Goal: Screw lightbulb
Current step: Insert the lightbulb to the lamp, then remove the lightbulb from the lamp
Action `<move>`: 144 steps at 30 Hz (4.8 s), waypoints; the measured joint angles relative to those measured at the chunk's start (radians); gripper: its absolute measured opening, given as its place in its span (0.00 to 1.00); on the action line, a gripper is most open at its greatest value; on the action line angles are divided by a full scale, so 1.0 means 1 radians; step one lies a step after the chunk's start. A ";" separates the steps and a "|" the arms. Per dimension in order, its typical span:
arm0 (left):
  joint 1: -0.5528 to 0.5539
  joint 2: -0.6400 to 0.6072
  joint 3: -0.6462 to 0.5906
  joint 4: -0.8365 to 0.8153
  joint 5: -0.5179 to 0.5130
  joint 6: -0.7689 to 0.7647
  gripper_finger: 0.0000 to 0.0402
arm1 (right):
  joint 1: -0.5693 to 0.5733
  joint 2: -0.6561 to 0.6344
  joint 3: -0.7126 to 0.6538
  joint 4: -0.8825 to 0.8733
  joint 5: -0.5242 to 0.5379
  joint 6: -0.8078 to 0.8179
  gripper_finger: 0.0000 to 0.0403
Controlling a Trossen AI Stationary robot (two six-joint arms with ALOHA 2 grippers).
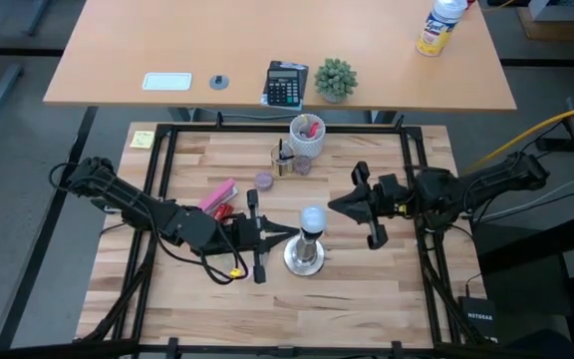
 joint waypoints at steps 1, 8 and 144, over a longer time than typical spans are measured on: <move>0.000 0.000 0.000 0.000 0.000 0.000 0.01 | 0.000 0.007 0.000 0.001 0.006 0.000 0.04; 0.008 0.000 0.000 -0.003 0.027 -0.014 0.01 | 0.000 0.034 0.000 0.004 0.017 -0.001 0.04; 0.053 -0.046 0.000 -0.026 -0.105 -0.049 0.01 | 0.002 -0.002 0.000 -0.006 -0.135 0.019 0.04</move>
